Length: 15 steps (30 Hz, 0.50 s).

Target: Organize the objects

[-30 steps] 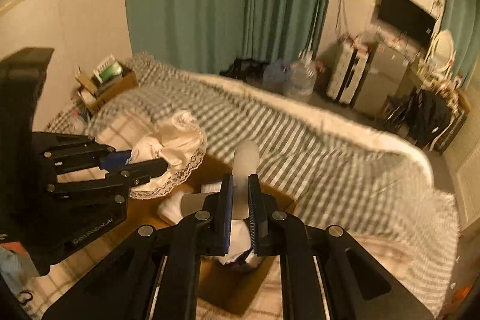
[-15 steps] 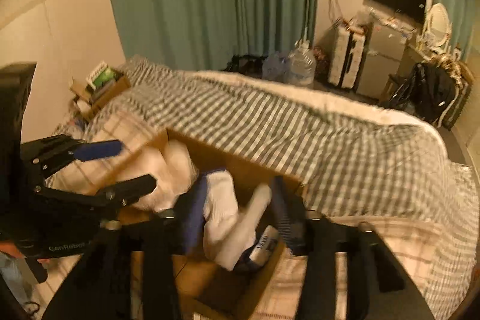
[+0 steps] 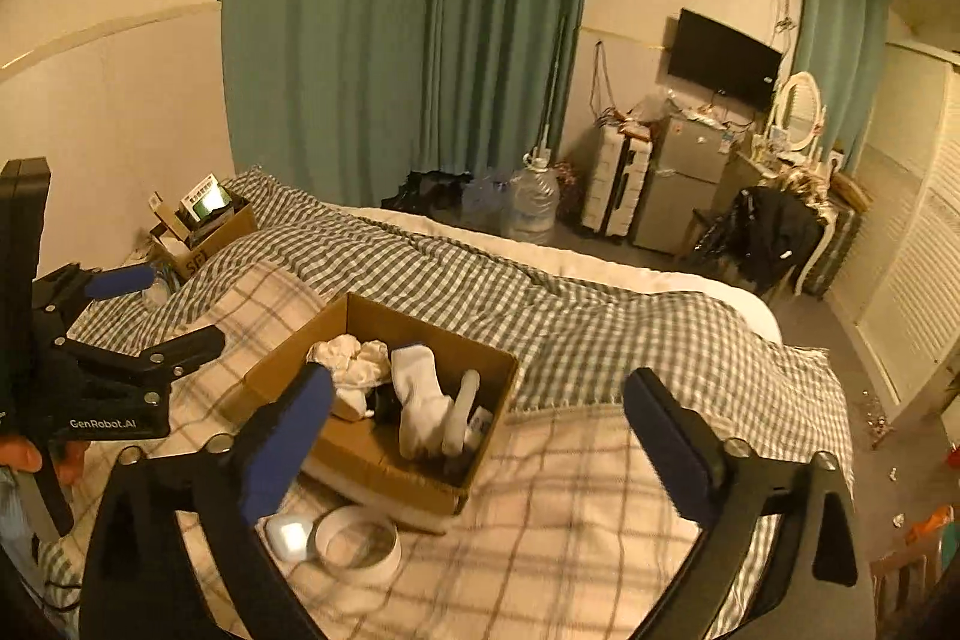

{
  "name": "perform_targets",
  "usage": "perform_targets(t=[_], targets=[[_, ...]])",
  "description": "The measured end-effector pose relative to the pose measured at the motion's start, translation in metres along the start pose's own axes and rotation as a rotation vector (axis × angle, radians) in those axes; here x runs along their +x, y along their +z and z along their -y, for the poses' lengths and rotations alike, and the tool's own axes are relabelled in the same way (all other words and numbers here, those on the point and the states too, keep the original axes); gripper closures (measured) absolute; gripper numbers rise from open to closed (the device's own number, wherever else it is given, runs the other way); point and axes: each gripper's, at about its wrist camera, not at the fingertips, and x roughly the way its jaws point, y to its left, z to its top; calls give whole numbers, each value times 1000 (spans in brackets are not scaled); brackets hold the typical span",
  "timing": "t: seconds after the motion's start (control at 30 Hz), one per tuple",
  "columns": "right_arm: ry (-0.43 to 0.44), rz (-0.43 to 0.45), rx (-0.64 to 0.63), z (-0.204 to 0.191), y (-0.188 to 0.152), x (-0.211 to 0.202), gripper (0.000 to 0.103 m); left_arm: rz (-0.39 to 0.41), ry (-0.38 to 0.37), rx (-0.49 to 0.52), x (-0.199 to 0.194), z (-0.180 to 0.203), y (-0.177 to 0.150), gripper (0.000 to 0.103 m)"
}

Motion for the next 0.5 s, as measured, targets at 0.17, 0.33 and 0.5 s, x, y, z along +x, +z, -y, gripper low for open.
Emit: perform_targets(t=[0.17,0.33,0.5], targets=[[-43,15,17,-12,-31,-20,0,10,5,-59,-9,-5,-33,0],[-41,32,56,-18,-61,-14,0,2,21,-35,3,8,-64,0],[-59,18,123,-16,-93,17,0,-48,22,0,32,27,-105,0]])
